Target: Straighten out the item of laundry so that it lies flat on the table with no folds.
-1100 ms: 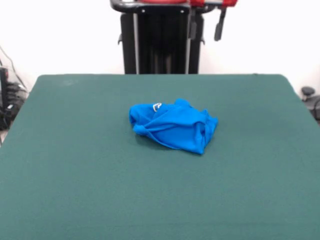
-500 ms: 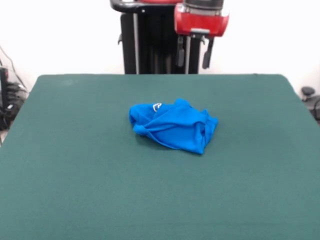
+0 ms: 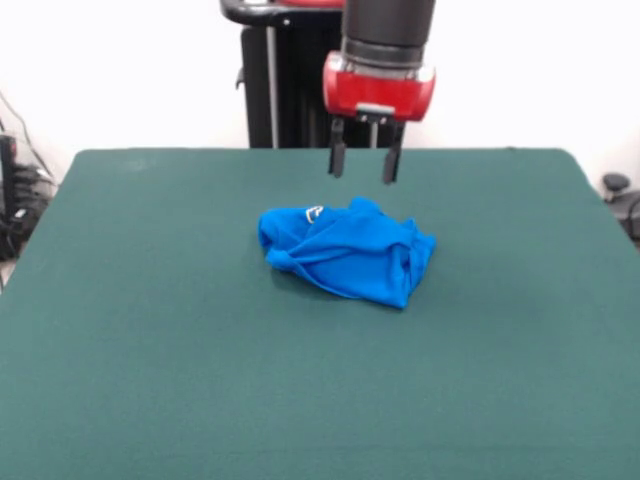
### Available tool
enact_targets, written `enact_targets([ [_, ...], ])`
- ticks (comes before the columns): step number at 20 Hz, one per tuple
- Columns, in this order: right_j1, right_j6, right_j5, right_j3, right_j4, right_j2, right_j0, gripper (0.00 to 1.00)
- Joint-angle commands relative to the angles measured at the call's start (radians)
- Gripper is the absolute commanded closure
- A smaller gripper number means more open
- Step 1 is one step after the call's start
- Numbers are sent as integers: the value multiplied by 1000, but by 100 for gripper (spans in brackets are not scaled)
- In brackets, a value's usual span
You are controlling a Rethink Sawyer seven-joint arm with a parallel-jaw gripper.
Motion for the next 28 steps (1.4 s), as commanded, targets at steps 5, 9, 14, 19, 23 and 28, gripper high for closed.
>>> enact_targets([
  [5, 123, 249, -98, -90, 63, 22, -10, 0],
  [9, 139, 257, -139, -73, 67, 41, -36, 0],
  [14, 179, 257, -179, -68, 72, 46, -44, 0],
  [19, 204, 260, -238, -44, 63, 54, -55, 0],
  [23, 202, 264, -251, -36, 69, 55, -51, 0],
  [28, 217, 273, -279, -29, 76, 61, -49, 0],
])
